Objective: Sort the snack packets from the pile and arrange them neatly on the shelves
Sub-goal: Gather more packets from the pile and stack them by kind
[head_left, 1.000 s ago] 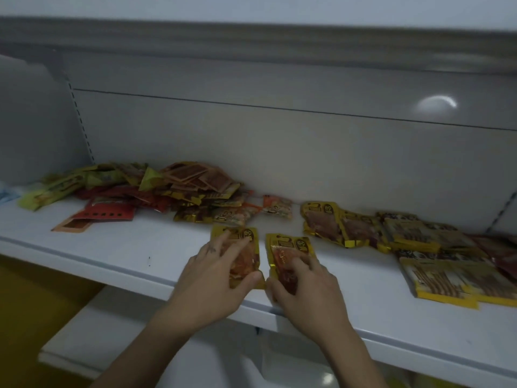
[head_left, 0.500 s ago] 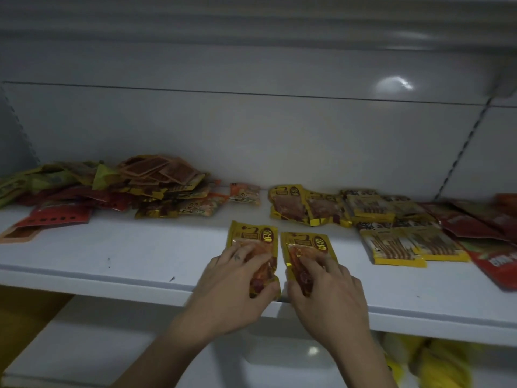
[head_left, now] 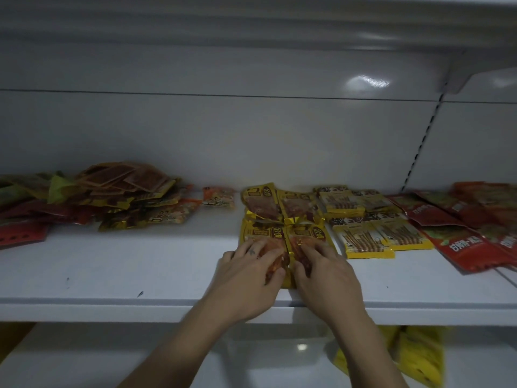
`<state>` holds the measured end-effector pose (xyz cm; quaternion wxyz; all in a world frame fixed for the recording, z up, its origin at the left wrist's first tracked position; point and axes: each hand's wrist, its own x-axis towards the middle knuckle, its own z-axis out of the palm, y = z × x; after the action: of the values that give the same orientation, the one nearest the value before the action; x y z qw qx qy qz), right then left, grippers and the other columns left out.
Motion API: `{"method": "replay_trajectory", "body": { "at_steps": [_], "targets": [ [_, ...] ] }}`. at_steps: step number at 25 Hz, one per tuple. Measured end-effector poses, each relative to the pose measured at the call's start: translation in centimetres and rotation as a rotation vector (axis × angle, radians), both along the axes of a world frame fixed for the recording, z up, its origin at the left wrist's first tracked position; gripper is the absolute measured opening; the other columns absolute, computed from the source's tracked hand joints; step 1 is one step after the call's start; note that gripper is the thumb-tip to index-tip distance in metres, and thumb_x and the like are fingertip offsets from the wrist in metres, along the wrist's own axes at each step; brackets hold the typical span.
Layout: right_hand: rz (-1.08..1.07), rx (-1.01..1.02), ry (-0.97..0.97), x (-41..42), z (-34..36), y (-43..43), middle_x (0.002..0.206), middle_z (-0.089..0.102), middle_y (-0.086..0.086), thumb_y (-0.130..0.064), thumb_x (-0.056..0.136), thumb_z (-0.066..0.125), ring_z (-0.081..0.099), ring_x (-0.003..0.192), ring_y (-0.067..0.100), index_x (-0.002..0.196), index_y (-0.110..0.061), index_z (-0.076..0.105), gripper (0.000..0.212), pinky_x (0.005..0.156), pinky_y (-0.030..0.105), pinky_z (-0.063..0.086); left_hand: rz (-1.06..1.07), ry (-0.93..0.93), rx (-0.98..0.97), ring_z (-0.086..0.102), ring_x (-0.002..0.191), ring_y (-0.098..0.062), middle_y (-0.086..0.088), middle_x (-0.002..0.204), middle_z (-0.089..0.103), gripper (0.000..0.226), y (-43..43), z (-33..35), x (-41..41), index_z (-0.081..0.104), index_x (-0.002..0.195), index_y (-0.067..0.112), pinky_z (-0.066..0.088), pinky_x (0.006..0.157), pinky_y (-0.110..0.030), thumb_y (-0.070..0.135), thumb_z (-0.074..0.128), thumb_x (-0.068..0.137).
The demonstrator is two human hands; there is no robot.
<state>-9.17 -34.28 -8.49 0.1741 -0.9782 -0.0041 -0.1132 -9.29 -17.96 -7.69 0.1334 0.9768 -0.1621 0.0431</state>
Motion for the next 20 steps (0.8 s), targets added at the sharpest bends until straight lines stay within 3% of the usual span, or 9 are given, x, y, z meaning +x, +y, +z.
{"method": "replay_trajectory", "body": {
  "at_steps": [5, 8, 11, 14, 17, 20],
  "targets": [
    [0.031, 0.022, -0.041, 0.7, -0.5, -0.2, 0.147, 0.044, -0.001, -0.041, 0.098, 0.039, 0.038, 0.135, 0.02, 0.141, -0.029, 0.048, 0.046, 0.111, 0.036, 0.034, -0.013, -0.008, -0.018, 0.008, 0.147, -0.013, 0.011, 0.16, 0.019, 0.051, 0.0, 0.2, 0.1, 0.023, 0.151, 0.042, 0.018, 0.114, -0.038, 0.053, 0.026, 0.101],
    [0.048, 0.013, -0.106, 1.1, 0.7, -0.4, 0.146, 0.047, 0.0, -0.037, 0.099, 0.042, 0.037, 0.138, 0.021, 0.139, -0.029, 0.051, 0.042, 0.113, 0.035, 0.032, 0.004, -0.074, -0.067, 0.02, 0.142, -0.013, 0.011, 0.156, 0.028, 0.049, 0.4, 1.1, 0.9, 0.033, 0.148, 0.038, 0.02, 0.113, -0.036, 0.052, 0.03, 0.101],
    [0.035, -0.056, -0.074, 2.8, 3.5, -1.1, 0.137, 0.055, 0.0, -0.034, 0.096, 0.05, 0.049, 0.126, 0.024, 0.135, -0.027, 0.055, 0.04, 0.099, 0.034, 0.042, 0.01, -0.214, -0.047, 0.039, 0.13, -0.018, 0.007, 0.142, 0.048, 0.043, 0.1, 2.7, 3.3, 0.048, 0.139, 0.033, 0.032, 0.104, -0.036, 0.045, 0.04, 0.099],
    [0.106, -0.222, -0.04, 5.7, 6.0, -1.4, 0.123, 0.064, -0.002, -0.027, 0.087, 0.06, 0.06, 0.109, 0.024, 0.135, -0.033, 0.053, 0.049, 0.085, 0.031, 0.049, -0.076, -0.29, -0.002, 0.045, 0.127, -0.023, 0.002, 0.136, 0.056, 0.039, -1.3, 3.9, 6.8, 0.055, 0.133, 0.03, 0.037, 0.103, -0.038, 0.034, 0.05, 0.095],
    [0.207, -0.38, 0.114, 9.3, 7.1, -1.7, 0.138, 0.055, 0.001, -0.012, 0.087, 0.057, 0.056, 0.119, 0.026, 0.146, -0.044, 0.035, 0.071, 0.089, 0.033, 0.048, -0.177, -0.196, 0.153, 0.037, 0.136, -0.027, 0.0, 0.149, 0.045, 0.052, -2.9, 4.1, 9.5, 0.042, 0.146, 0.031, 0.026, 0.112, -0.04, 0.03, 0.05, 0.094],
    [0.195, -0.38, 0.334, 11.7, 6.9, -2.0, 0.151, 0.04, 0.008, 0.0, 0.09, 0.05, 0.051, 0.126, 0.032, 0.151, -0.038, 0.024, 0.076, 0.086, 0.036, 0.05, -0.156, -0.001, 0.3, 0.034, 0.138, -0.032, -0.006, 0.151, 0.041, 0.054, -3.7, 3.9, 11.5, 0.034, 0.151, 0.031, 0.025, 0.112, -0.042, 0.032, 0.047, 0.098]
  ]
}}
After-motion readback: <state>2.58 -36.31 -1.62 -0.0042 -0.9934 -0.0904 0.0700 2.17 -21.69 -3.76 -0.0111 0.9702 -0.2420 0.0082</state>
